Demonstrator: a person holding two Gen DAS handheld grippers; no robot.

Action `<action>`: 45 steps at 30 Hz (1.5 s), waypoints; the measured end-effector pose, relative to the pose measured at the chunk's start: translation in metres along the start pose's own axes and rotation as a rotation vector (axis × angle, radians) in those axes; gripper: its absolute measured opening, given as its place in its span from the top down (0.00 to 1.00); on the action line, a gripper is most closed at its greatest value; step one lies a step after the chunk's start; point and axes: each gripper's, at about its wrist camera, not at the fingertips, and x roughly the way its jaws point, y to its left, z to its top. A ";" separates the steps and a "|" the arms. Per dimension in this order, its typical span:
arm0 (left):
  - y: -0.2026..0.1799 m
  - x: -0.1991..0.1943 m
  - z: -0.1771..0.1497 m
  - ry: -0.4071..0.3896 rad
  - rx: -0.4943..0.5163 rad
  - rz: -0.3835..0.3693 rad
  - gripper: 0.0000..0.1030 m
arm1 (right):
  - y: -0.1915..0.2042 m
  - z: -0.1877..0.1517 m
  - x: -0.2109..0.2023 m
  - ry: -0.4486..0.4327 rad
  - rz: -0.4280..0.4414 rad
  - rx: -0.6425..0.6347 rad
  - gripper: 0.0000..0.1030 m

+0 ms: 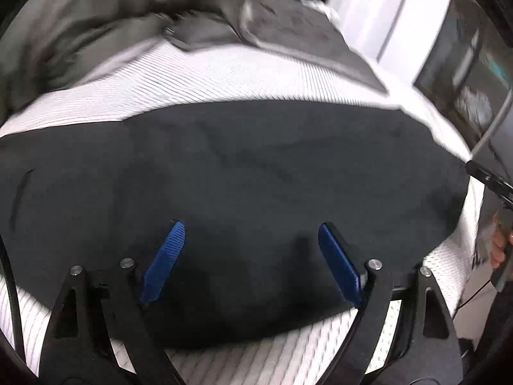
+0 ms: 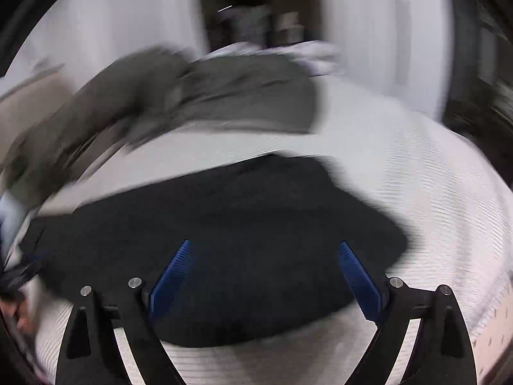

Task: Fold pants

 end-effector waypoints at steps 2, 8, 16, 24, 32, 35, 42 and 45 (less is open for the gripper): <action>-0.002 0.017 -0.002 0.054 0.028 0.021 0.18 | 0.045 0.002 0.028 0.069 0.065 -0.075 0.10; 0.049 -0.004 -0.018 0.052 0.061 0.115 0.18 | 0.106 -0.014 0.104 0.220 0.086 -0.228 0.10; 0.199 -0.061 -0.040 0.007 -0.123 0.128 0.36 | 0.071 -0.014 0.111 0.222 -0.006 -0.168 0.10; 0.227 -0.092 -0.025 -0.042 -0.038 0.265 0.36 | 0.082 -0.002 0.126 0.223 -0.001 -0.170 0.10; 0.329 -0.090 -0.033 0.008 -0.240 0.346 0.99 | 0.078 -0.003 0.125 0.223 0.013 -0.156 0.10; 0.326 -0.102 -0.028 -0.010 -0.268 0.328 0.99 | 0.083 0.000 0.128 0.222 0.009 -0.162 0.09; 0.290 -0.048 0.026 0.058 -0.098 0.266 0.97 | 0.092 0.002 0.125 0.214 0.050 -0.155 0.09; 0.321 -0.038 0.023 0.071 -0.152 0.277 0.97 | 0.094 0.000 0.127 0.222 0.041 -0.168 0.09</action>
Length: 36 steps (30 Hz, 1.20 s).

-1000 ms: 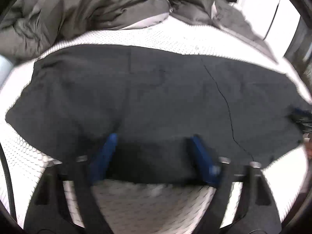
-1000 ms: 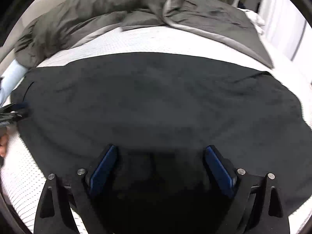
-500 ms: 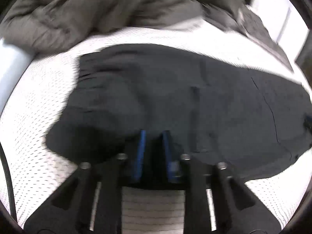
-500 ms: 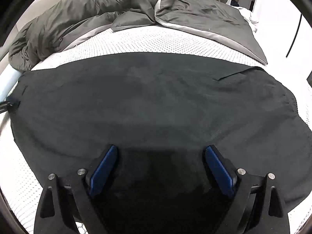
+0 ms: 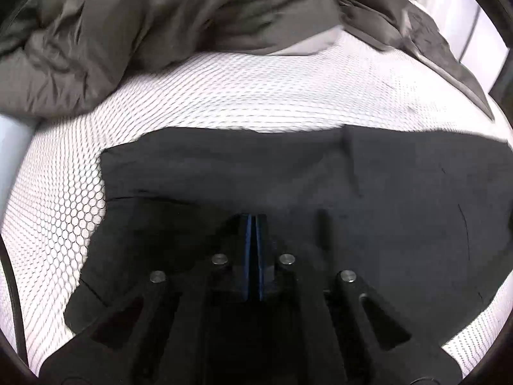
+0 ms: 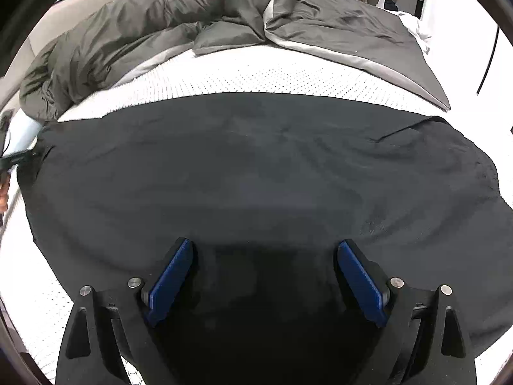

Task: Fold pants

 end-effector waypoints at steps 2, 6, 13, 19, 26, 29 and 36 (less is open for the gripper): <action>0.028 -0.006 0.000 -0.026 -0.069 0.014 0.98 | -0.001 0.000 0.001 0.000 0.007 0.006 0.09; 0.036 -0.027 0.001 -0.054 -0.122 0.010 0.98 | -0.002 0.000 0.001 0.001 0.011 -0.003 0.09; -0.019 0.001 0.034 -0.042 0.021 -0.045 0.75 | 0.010 0.003 0.000 -0.010 0.022 -0.025 0.09; 0.014 0.002 0.031 -0.022 -0.164 0.038 0.83 | 0.006 0.001 0.000 -0.003 0.016 -0.031 0.09; -0.141 -0.060 -0.005 -0.148 0.033 -0.096 0.35 | 0.035 0.005 -0.005 -0.022 0.089 -0.074 0.09; -0.235 -0.039 -0.034 -0.097 0.082 -0.219 0.27 | 0.065 0.002 -0.007 -0.028 0.095 -0.155 0.09; -0.332 0.000 -0.073 -0.023 0.262 -0.239 0.27 | 0.055 -0.014 -0.002 0.007 0.020 -0.187 0.10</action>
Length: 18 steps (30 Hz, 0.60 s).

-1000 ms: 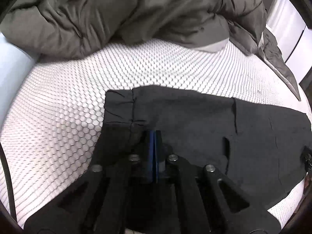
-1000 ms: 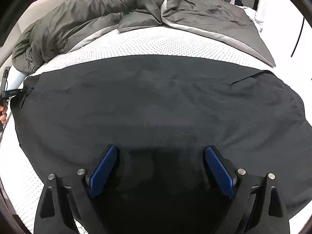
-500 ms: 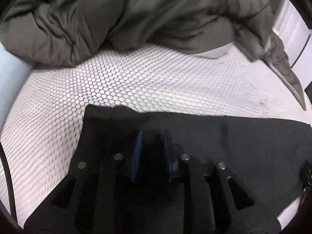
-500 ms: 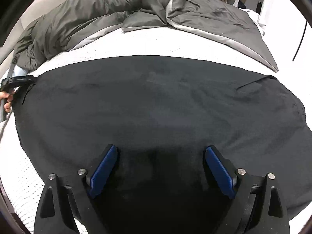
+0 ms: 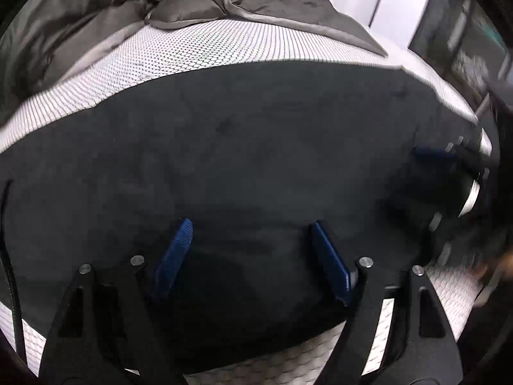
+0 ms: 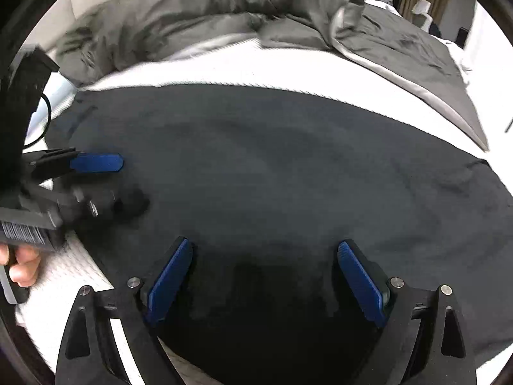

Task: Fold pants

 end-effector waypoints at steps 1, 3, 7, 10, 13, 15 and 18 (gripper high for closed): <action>0.010 -0.006 -0.002 -0.001 -0.022 0.001 0.27 | -0.011 -0.006 0.000 0.006 -0.026 0.002 0.10; 0.047 -0.016 -0.009 -0.008 -0.070 0.067 0.27 | -0.043 -0.015 -0.009 0.001 -0.020 0.052 0.08; 0.119 -0.039 -0.035 -0.021 -0.199 0.172 0.28 | -0.113 -0.033 -0.018 0.032 -0.290 0.173 0.08; 0.120 -0.055 -0.027 -0.051 -0.252 0.177 0.31 | -0.139 -0.036 -0.027 0.018 -0.284 0.290 0.09; 0.084 -0.051 -0.001 -0.103 -0.207 0.077 0.29 | -0.103 -0.012 -0.041 -0.071 -0.183 0.200 0.09; 0.063 -0.026 0.026 -0.065 -0.149 0.060 0.29 | -0.070 0.010 -0.037 -0.088 -0.108 0.108 0.09; 0.039 0.028 0.053 0.042 -0.065 0.053 0.29 | -0.025 0.038 -0.007 -0.072 -0.086 -0.041 0.09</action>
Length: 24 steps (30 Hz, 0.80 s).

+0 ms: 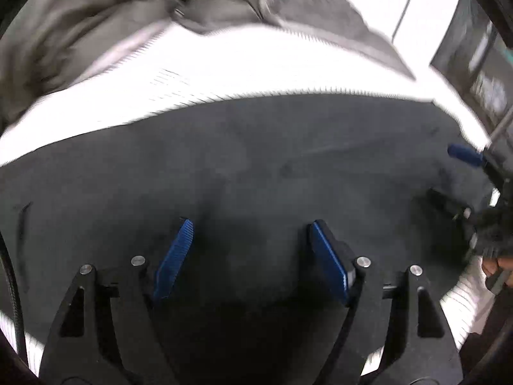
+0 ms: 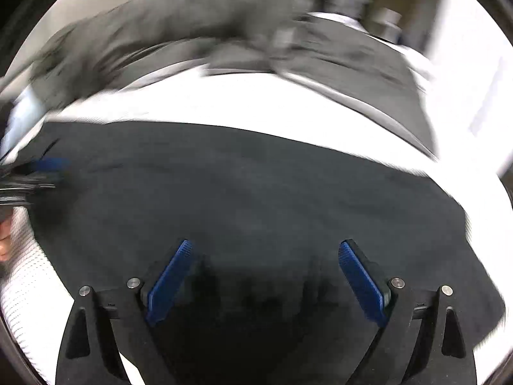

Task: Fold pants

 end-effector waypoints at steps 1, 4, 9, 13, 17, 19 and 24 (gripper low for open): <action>-0.005 0.011 0.007 0.005 0.028 0.018 0.29 | 0.009 0.002 0.015 0.028 -0.008 -0.029 0.09; 0.020 0.005 0.010 -0.001 0.012 -0.012 0.29 | 0.000 -0.006 0.044 0.095 0.044 0.003 0.09; 0.127 -0.011 0.002 -0.017 -0.097 0.119 0.32 | -0.092 -0.026 0.041 0.112 -0.154 0.192 0.07; 0.155 -0.027 0.006 -0.063 -0.198 0.114 0.36 | -0.143 -0.039 0.029 0.091 -0.261 0.376 0.07; 0.106 -0.020 0.033 -0.109 -0.133 -0.035 0.34 | -0.089 -0.001 0.006 -0.057 -0.133 0.288 0.08; 0.068 -0.004 0.049 -0.089 -0.052 -0.075 0.29 | -0.049 0.024 0.026 -0.025 -0.008 0.175 0.07; 0.056 0.047 0.069 0.008 -0.045 -0.119 0.29 | -0.006 0.049 0.101 0.133 0.073 0.082 0.07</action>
